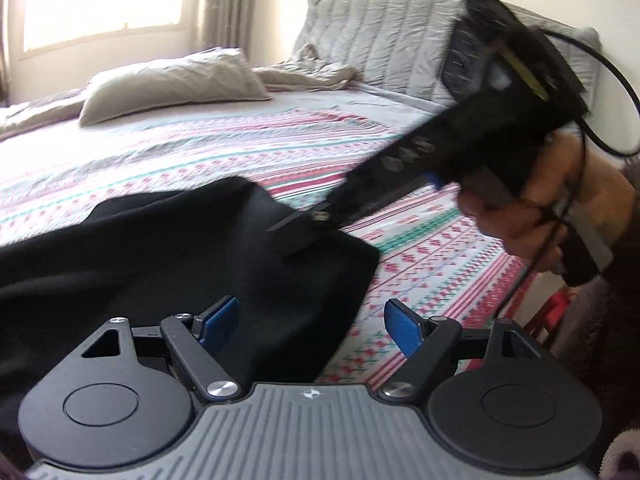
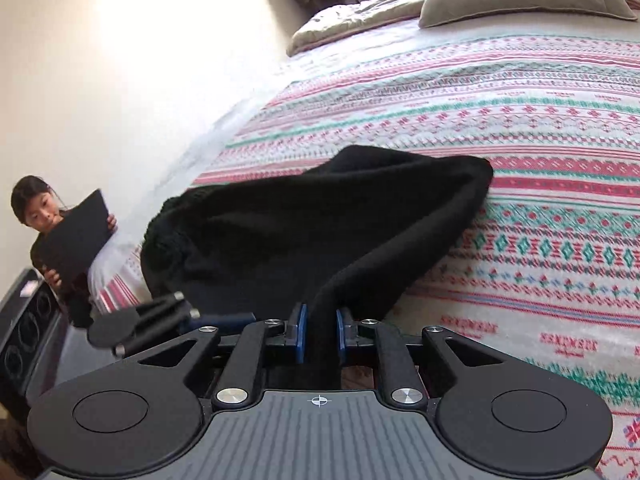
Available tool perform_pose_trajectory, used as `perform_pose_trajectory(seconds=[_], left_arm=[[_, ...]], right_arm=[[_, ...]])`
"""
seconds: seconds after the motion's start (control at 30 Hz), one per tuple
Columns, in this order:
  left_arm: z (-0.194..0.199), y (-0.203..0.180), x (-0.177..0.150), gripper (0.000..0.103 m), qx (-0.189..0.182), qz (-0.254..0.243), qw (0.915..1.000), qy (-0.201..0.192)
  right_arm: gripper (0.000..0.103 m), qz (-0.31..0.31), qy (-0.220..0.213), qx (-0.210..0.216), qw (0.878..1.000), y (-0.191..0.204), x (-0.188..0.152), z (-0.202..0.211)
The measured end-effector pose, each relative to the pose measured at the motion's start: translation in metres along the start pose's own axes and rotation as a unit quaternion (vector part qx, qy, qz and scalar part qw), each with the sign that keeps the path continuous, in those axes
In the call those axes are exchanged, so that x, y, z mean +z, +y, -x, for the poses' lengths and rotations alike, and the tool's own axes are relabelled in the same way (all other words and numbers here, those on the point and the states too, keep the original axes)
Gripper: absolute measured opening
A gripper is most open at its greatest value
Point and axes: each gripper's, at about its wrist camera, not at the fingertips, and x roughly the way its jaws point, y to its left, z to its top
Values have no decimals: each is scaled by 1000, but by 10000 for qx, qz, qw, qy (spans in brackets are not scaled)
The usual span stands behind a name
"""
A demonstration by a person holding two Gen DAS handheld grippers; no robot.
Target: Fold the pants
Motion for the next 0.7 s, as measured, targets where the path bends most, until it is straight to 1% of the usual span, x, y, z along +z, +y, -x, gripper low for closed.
perform_pose_trajectory(seconds=[0.07,0.13,0.17,0.23,0.27,0.3,0.33,0.37,0.43,0.5,0.53,0.57,0.63,0.7], left_arm=[[-6,-5,2,83,45,-57,10000,-21],[-15,-11,5,83,171,-35,9998,-28],[-21,-14,6,83,287,-33,9996,-16],[-32,-21,8,81,740,-65,9972,23],[-38,-24,9,74,1018,-85,9947,83],[-44,-26,9,61,1296,-111,9913,182],[-51,-27,9,56,1568,-106,9870,337],[-57,-26,9,49,1720,-32,9839,489],[-62,-17,7,46,1706,304,9830,614],[-61,-15,8,45,1714,430,9826,575],[-60,-15,8,44,1735,435,9824,532],[-58,-15,8,44,1753,437,9823,486],[-55,-17,6,44,1795,422,9820,407],[-52,-18,4,44,1799,381,9823,349]], right_arm=[[15,-40,-17,56,10000,1,3,-1],[15,-92,-24,129,9999,1,6,-2],[15,-134,-24,162,9998,0,8,-2],[15,-231,-33,240,9994,-2,11,-2],[15,-277,-37,267,9993,-3,13,-3],[15,-314,-41,301,9990,-4,15,-3],[16,-350,-36,345,9988,-6,17,-3],[19,-395,-35,398,9984,-8,18,-2],[21,-525,-107,457,9975,-17,21,2],[37,-589,-232,357,9974,-30,26,4],[57,-643,-335,178,9972,-38,28,4],[64,-709,-421,-35,9966,-47,29,3],[64,-899,-501,-365,9940,-66,30,-4],[64,-1167,-443,-407,9913,-86,30,-18]])
